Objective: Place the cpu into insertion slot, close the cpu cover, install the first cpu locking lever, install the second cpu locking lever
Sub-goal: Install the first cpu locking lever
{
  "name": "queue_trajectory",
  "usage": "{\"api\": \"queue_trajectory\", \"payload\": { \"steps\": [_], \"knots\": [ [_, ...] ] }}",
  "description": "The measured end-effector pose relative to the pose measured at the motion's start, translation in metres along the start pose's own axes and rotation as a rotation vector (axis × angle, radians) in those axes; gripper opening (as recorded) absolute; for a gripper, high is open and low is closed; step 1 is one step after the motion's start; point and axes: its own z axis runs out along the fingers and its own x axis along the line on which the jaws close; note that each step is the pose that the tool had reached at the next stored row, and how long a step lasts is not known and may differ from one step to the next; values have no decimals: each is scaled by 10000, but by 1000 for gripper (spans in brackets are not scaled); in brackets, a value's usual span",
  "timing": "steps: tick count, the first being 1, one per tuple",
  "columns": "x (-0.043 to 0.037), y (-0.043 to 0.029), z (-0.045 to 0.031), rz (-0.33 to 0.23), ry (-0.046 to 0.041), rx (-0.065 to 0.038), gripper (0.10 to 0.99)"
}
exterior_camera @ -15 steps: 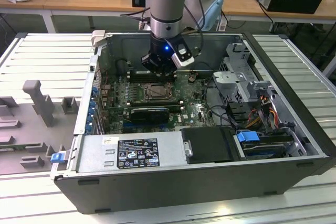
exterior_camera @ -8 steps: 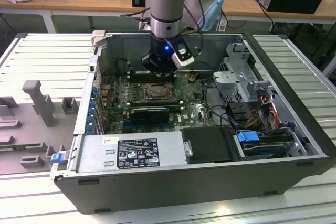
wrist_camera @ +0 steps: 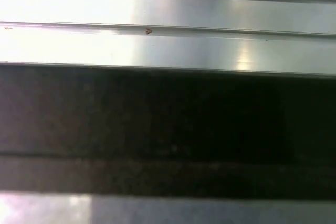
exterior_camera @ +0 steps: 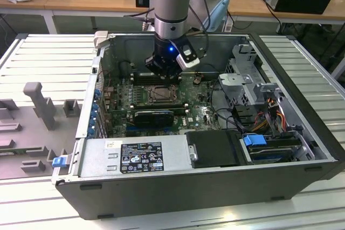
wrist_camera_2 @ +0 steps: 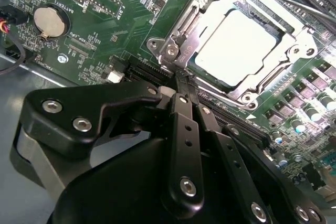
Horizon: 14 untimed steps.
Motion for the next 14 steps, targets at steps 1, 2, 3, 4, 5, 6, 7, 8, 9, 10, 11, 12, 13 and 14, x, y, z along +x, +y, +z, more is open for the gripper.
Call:
{"api": "queue_trajectory", "payload": {
  "steps": [1,2,3,4,5,6,7,8,9,10,11,12,13,14],
  "knots": [
    [0,0,3,0,6,11,106],
    [-1,1,12,1,10,5,106],
    [0,0,14,3,19,16,106],
    [-1,-1,19,2,30,21,106],
    [-2,-1,19,2,31,20,106],
    [-3,-1,19,2,32,12,106],
    [-4,-1,18,2,29,-17,106],
    [-4,0,16,3,25,-35,106],
    [-5,1,7,3,25,-59,106],
    [-5,2,-8,3,25,-72,106],
    [-6,4,-48,4,26,-71,106],
    [-7,8,-113,3,26,-71,106],
    [-8,11,-147,3,27,-70,106],
    [-8,11,-159,3,26,-71,106]
  ]
}}
